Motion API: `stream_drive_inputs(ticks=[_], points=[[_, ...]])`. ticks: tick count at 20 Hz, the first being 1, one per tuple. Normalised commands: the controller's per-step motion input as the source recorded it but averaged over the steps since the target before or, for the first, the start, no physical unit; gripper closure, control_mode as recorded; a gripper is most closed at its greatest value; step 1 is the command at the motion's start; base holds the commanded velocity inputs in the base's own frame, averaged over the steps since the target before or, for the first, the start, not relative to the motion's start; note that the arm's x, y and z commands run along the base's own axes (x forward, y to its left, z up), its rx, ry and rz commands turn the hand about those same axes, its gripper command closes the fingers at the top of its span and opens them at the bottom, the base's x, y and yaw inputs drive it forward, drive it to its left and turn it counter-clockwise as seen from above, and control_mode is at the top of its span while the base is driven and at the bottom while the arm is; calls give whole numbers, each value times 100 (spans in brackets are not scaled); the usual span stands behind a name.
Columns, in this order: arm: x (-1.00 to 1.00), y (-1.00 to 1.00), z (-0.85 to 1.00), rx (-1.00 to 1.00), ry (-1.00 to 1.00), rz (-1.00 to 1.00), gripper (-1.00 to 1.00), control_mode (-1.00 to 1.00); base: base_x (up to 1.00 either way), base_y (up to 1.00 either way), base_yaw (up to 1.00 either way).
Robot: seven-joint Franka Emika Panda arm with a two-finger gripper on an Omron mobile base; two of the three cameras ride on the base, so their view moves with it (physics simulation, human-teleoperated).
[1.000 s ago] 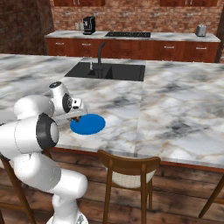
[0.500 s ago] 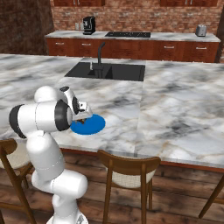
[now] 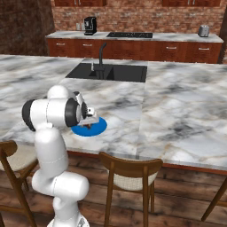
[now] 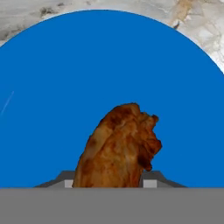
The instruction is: Take the chicken drumstick from the fridge and place it on the digital scale on the counter by the fridge. Wait a few seconds for a reading, then move it to the plate on the dining counter.
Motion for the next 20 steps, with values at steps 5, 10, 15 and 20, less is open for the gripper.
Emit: stream_drive_inputs(ticks=[5,10,15,20], points=[[16,-2,-15,6,6,0,-100,-100,0,0,0],[-9,0,11,5,1,0,-100,-100,0,0,0],[-81,0,87,11,-11,0,-100,-100,0,0,0],[-100,-3,100,16,-12,0,-100,-100,0,0,0]])
